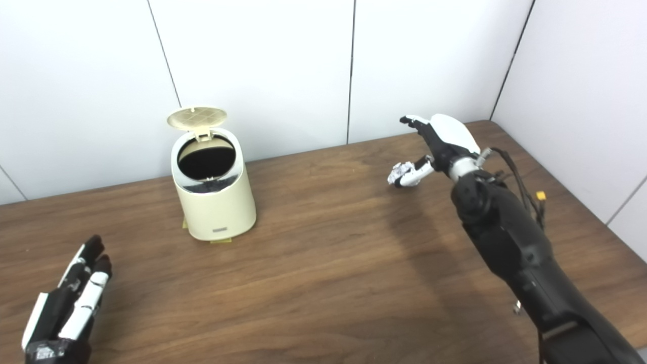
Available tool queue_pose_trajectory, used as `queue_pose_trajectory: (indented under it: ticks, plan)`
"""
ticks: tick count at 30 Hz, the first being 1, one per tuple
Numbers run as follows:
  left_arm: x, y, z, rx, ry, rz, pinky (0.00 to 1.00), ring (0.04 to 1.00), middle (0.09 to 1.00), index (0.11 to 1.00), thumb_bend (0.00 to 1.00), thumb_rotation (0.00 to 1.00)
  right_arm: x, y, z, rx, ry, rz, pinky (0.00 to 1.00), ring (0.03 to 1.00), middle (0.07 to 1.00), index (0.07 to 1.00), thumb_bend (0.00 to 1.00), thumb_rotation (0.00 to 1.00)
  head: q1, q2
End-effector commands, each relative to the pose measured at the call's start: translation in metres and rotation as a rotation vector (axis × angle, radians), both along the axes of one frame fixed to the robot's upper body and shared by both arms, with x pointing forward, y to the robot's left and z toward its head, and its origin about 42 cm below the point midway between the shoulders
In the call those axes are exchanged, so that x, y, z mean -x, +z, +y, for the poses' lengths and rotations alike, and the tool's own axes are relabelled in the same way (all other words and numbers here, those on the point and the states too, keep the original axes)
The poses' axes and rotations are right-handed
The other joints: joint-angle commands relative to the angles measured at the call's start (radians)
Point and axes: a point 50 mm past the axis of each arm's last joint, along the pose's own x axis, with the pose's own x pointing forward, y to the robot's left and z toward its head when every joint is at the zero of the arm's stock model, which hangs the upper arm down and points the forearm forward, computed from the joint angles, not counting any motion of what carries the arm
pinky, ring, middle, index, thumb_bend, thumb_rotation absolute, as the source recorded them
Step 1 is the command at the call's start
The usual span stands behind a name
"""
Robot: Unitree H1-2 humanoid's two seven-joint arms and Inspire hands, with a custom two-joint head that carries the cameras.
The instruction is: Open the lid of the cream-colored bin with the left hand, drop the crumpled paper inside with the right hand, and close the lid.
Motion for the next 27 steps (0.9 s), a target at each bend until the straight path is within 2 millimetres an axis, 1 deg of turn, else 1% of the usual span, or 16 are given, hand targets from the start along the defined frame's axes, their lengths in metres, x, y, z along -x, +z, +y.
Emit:
queue_pose_trajectory:
  ticks: [1,4,7,10,13,16,21,26,27]
  plan:
    - [-0.003,0.015,0.0,-0.025,-0.004,-0.055,1.0,1.0,0.981,1.0,0.44,0.52,-0.015,0.033,-0.003,0.049,0.002,-0.081,0.69,0.809,0.86,0.847,0.96,0.15,-0.001,0.0]
    - [-0.003,0.017,-0.001,-0.024,-0.006,-0.055,1.0,1.0,0.989,1.0,0.42,0.52,-0.026,0.029,-0.004,0.012,-0.026,-0.044,0.7,0.814,0.867,0.848,0.96,0.13,0.007,-0.004]
    - [-0.003,0.018,-0.002,0.004,-0.013,-0.054,1.0,1.0,0.999,1.0,0.4,0.48,-0.031,0.026,-0.005,-0.015,-0.047,-0.02,0.7,0.824,0.877,0.853,0.92,0.11,0.016,-0.007]
    - [-0.002,0.019,-0.003,0.025,-0.012,-0.046,1.0,1.0,1.0,1.0,0.38,0.45,-0.029,0.023,-0.01,-0.046,-0.056,-0.016,0.72,0.837,0.879,0.859,0.88,0.1,0.015,-0.004]
    - [-0.002,0.019,-0.004,0.021,-0.015,-0.038,1.0,1.0,1.0,1.0,0.35,0.43,-0.027,0.023,-0.014,-0.042,-0.057,-0.014,0.74,0.841,0.875,0.859,0.85,0.09,0.017,-0.001]
    - [-0.002,0.019,-0.006,-0.014,-0.012,-0.04,1.0,1.0,1.0,0.983,0.36,0.45,-0.023,0.022,-0.02,-0.021,-0.052,-0.008,0.72,0.818,0.859,0.848,0.84,0.12,0.018,0.004]
    - [-0.003,0.02,-0.007,-0.051,-0.013,-0.056,1.0,1.0,1.0,0.939,0.38,0.45,-0.018,0.021,-0.028,-0.013,-0.046,0.008,0.71,0.811,0.848,0.825,0.84,0.15,0.011,0.009]
    - [-0.006,0.02,-0.008,-0.028,-0.013,-0.058,1.0,1.0,1.0,0.926,0.39,0.44,-0.016,0.02,-0.031,-0.011,-0.052,0.038,0.73,0.809,0.833,0.794,0.87,0.16,0.006,0.013]
    - [-0.006,0.021,-0.008,-0.023,-0.015,-0.059,1.0,1.0,1.0,0.931,0.39,0.44,-0.017,0.019,-0.032,-0.014,-0.053,0.043,0.75,0.821,0.834,0.787,0.88,0.15,0.004,0.016]
